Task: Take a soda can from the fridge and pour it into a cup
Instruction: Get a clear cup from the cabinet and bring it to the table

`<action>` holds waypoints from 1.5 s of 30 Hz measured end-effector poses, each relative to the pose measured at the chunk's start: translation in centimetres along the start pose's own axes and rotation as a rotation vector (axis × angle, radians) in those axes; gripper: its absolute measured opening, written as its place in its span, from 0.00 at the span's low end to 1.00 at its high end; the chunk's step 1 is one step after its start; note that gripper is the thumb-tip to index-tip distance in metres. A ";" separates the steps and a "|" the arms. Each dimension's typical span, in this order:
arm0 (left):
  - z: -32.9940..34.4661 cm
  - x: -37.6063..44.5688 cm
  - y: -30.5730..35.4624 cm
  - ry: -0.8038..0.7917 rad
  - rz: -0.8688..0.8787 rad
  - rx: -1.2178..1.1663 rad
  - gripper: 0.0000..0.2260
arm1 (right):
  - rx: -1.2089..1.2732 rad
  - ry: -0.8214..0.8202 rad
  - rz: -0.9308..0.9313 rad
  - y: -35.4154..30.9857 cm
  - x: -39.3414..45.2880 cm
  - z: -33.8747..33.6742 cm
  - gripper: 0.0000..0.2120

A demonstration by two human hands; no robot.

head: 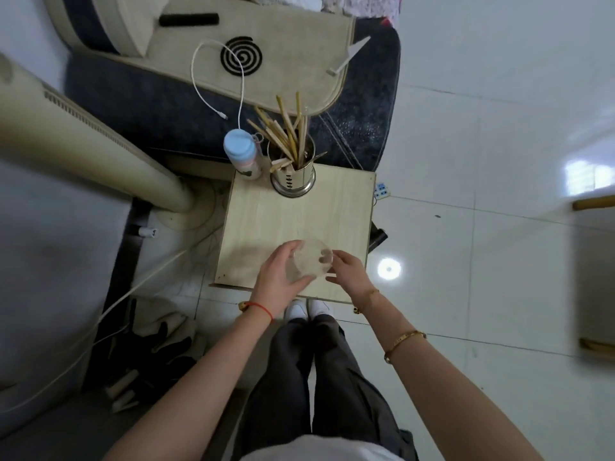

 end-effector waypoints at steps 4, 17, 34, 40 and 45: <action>-2.3 -3.0 5.2 -0.041 0.066 0.004 0.29 | 0.088 -0.005 -0.009 -1.7 -5.9 -1.1 0.14; -2.5 -9.5 16.5 -0.201 0.215 -0.003 0.27 | 0.395 0.129 -0.039 -0.5 -19.2 -7.0 0.12; 15.7 -17.4 33.1 -0.754 0.561 0.146 0.26 | 0.858 0.519 -0.106 13.6 -32.8 -22.9 0.13; 26.8 -25.0 38.8 -0.909 0.619 0.156 0.24 | 1.015 0.628 -0.134 23.2 -39.7 -31.0 0.13; 35.7 -31.9 43.0 -1.012 0.665 0.129 0.23 | 1.095 0.738 -0.181 30.6 -45.7 -37.6 0.13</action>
Point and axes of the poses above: each hand's wrist, its own x-axis towards the middle knuckle, its own z-axis out of the palm, y = z × x, the point moved 7 cm from there along x, towards the middle knuckle, and after that the axes turned 3 degrees about z, right-handed, at the moved point
